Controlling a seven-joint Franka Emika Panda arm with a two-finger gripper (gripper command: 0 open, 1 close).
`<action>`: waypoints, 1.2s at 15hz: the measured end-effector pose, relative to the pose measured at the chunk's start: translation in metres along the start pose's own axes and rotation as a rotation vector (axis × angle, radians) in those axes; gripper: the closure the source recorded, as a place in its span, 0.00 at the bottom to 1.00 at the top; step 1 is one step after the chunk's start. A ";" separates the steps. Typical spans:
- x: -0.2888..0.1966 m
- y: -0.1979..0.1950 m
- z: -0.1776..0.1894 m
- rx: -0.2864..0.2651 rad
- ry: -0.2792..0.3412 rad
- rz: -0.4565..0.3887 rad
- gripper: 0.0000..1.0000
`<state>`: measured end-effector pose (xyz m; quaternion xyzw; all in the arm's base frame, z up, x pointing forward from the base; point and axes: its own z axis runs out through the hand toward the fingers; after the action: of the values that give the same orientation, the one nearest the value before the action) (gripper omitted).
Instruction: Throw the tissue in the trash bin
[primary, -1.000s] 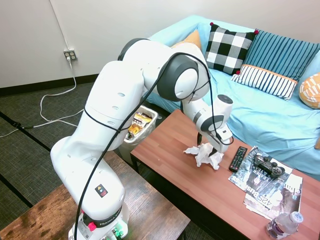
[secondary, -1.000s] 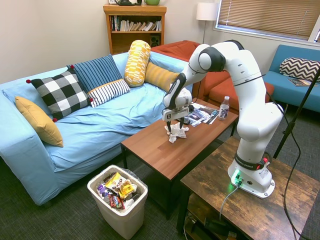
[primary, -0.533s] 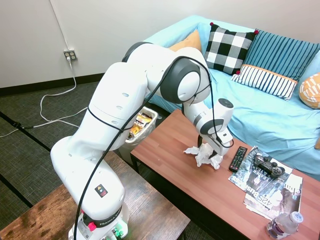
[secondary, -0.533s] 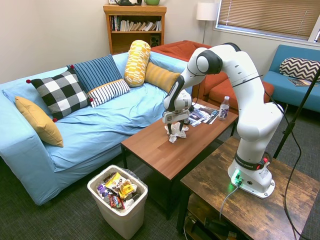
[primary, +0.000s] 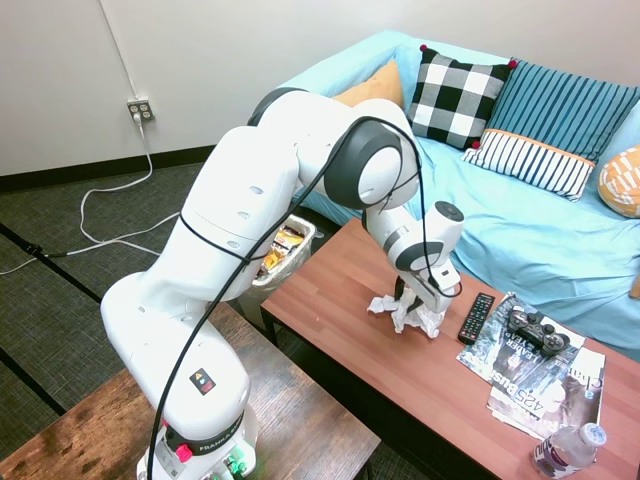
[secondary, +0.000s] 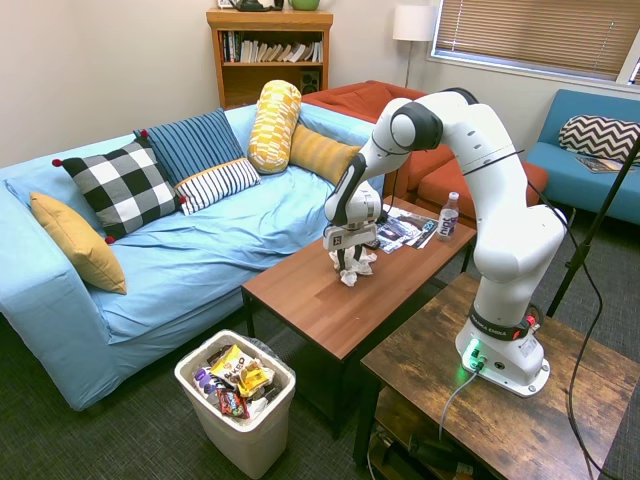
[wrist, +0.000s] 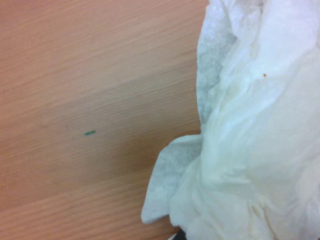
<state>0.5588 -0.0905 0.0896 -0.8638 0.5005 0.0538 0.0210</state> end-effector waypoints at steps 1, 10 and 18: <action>0.000 0.000 0.000 0.002 -0.002 -0.001 1.00; 0.011 0.008 -0.008 0.029 -0.006 -0.015 1.00; -0.093 -0.035 -0.083 0.083 0.034 -0.162 1.00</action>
<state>0.5495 -0.0001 0.1822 -0.9007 0.4309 0.0165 0.0528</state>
